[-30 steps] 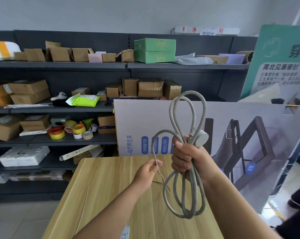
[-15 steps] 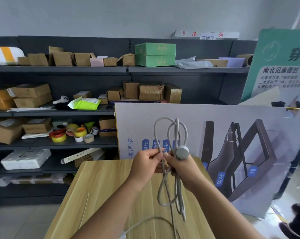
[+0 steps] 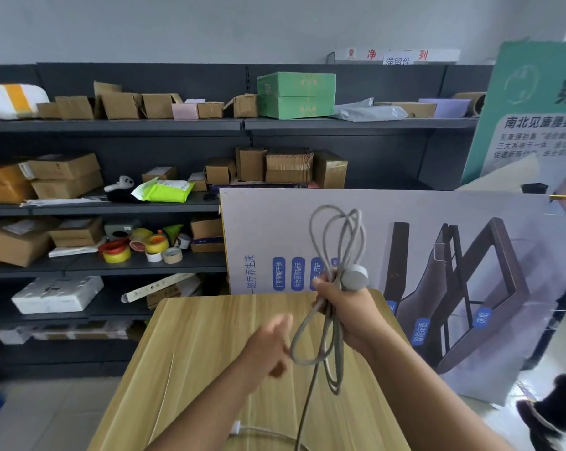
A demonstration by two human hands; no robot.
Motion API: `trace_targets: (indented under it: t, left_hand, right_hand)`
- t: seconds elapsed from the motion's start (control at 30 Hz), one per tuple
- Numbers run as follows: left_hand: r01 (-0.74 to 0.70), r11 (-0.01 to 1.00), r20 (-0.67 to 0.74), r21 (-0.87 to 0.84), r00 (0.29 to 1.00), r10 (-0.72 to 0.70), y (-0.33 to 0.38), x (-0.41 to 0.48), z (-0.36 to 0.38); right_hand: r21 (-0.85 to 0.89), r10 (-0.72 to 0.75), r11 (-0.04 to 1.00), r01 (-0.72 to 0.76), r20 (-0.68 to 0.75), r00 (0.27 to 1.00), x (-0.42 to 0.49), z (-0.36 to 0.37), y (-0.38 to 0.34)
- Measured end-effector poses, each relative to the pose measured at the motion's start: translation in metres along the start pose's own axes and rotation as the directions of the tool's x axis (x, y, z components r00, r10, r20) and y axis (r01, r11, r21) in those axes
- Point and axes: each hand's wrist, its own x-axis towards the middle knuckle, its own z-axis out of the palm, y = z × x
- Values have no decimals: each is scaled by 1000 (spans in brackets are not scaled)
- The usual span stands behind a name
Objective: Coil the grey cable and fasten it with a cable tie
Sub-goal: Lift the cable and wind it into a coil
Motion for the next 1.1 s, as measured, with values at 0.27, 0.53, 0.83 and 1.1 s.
trace_targets:
  t: [0.27, 0.53, 0.83, 1.1]
  left_hand:
    - [491, 871, 496, 30, 749, -439, -36, -6, 16]
    - [585, 601, 547, -545, 791, -274, -35, 9, 34]
    - [39, 394, -22, -918, 988, -150, -8, 37, -13]
    - [-384, 798, -228, -465, 922, 311, 18, 9, 10]
  right_hand:
    - [135, -174, 978, 162, 89, 981, -5, 9, -30]
    - [177, -145, 979, 104, 235, 961, -11, 14, -32]
    - [-208, 13, 978, -15, -11, 1000, -10, -8, -7]
    - [6, 119, 993, -119, 62, 991, 6, 2, 10]
